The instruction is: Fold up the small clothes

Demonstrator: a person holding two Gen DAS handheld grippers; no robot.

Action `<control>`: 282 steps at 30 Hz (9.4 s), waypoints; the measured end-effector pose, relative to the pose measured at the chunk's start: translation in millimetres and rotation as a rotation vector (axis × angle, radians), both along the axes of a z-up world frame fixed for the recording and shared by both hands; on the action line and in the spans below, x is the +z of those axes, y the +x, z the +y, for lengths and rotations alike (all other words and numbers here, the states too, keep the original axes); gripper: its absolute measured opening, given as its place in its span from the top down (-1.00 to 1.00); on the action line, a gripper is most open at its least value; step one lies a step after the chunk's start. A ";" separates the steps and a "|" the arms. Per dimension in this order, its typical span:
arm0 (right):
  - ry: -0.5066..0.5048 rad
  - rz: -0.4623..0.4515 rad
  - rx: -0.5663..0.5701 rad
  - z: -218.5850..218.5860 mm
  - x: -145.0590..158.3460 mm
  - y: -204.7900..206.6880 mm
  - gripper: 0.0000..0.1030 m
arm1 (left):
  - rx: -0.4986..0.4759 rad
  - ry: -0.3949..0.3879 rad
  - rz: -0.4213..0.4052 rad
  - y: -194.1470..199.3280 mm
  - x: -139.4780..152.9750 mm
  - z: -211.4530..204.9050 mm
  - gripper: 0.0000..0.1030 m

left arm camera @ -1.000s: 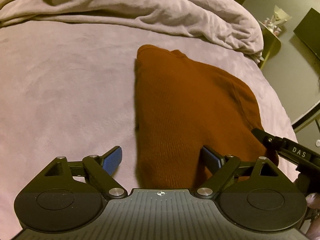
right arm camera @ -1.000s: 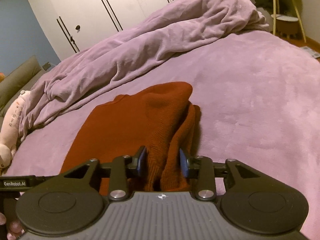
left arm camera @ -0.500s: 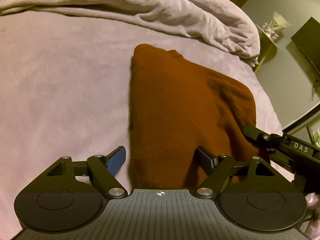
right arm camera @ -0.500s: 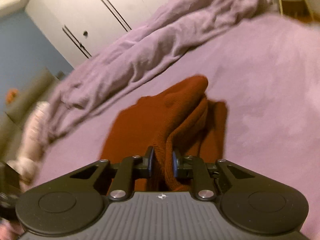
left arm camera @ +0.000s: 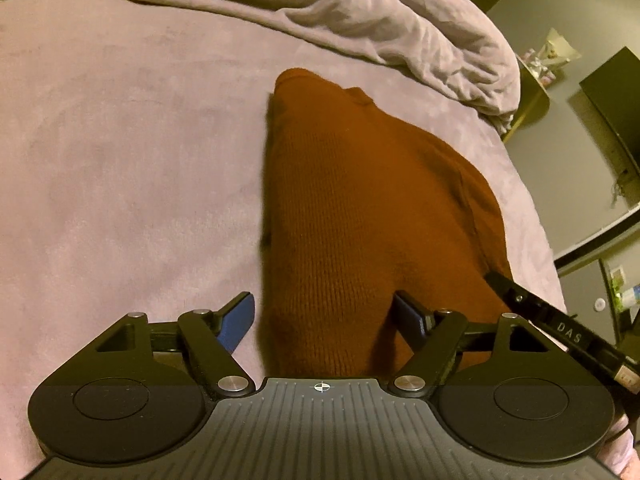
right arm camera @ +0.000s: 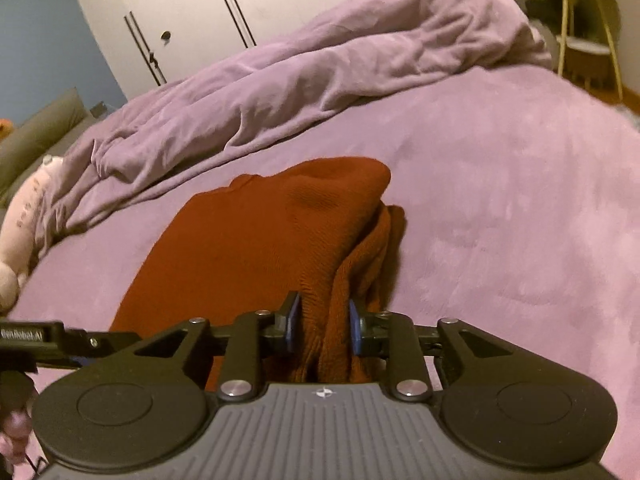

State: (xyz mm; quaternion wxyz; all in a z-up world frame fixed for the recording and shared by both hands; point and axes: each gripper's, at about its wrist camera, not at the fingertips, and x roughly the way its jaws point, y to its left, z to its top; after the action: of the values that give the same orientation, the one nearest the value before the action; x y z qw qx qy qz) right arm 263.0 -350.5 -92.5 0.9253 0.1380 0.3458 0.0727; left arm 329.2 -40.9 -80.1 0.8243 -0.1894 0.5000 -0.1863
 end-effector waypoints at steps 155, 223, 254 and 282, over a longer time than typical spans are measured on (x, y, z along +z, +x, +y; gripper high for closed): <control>-0.297 -0.136 0.149 164.6 18.7 -26.5 0.61 | 0.233 0.330 -0.183 -106.2 16.9 75.7 -0.81; -0.362 0.366 0.081 163.1 60.9 -152.3 -0.92 | 0.178 0.489 -0.095 -197.4 74.1 59.6 -1.00; -0.316 0.369 0.059 163.4 85.7 -133.5 -0.92 | 0.139 0.559 -0.083 -192.1 81.1 59.3 -1.00; -0.328 0.359 0.074 168.0 85.6 -133.0 -0.92 | 0.139 0.587 -0.073 -188.9 76.2 59.4 -1.00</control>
State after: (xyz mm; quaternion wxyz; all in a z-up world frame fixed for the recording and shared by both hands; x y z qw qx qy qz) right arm 129.9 -182.6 -6.8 0.8556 -0.0161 0.5168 0.0239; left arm 140.3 18.5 -3.9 0.8721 0.0303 0.4882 0.0163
